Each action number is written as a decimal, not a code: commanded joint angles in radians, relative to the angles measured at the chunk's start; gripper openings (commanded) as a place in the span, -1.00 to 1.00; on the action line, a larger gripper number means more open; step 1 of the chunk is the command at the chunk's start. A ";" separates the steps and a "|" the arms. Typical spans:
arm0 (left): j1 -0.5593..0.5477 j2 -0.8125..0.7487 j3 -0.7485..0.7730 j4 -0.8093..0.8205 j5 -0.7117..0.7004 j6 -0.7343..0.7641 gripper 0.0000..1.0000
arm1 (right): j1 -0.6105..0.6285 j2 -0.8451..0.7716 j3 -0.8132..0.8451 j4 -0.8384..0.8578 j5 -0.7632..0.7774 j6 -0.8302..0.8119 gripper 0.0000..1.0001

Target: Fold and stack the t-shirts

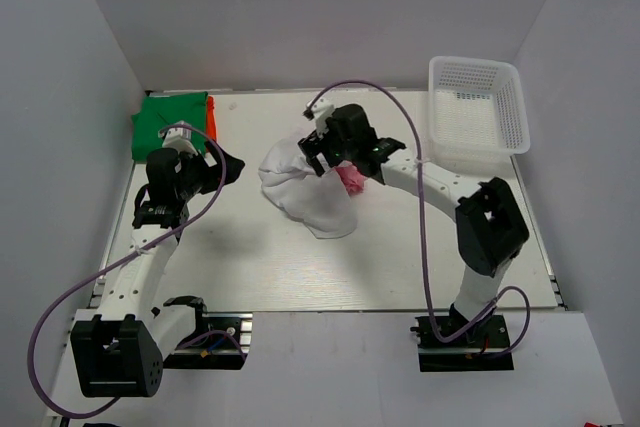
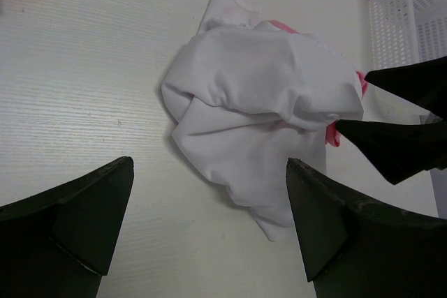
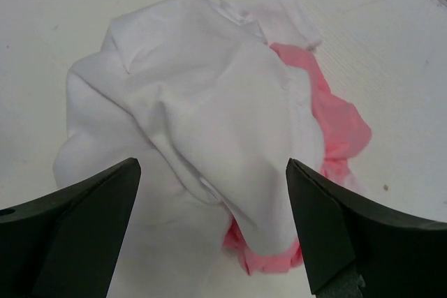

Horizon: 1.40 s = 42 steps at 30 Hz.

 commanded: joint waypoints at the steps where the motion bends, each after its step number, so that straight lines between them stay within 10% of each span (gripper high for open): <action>1: -0.003 -0.011 -0.007 0.022 0.026 -0.006 1.00 | 0.046 0.093 0.122 -0.022 0.044 -0.162 0.81; 17: -0.003 0.017 -0.007 0.022 0.026 0.013 1.00 | 0.097 0.454 0.465 -0.119 0.063 -0.294 0.74; 25: -0.003 0.035 -0.007 0.022 0.026 0.013 1.00 | 0.097 0.446 0.479 0.063 0.026 -0.193 -0.99; 42: -0.003 0.026 -0.007 0.013 0.015 0.002 1.00 | 0.060 0.051 0.399 0.352 0.066 -0.012 -1.00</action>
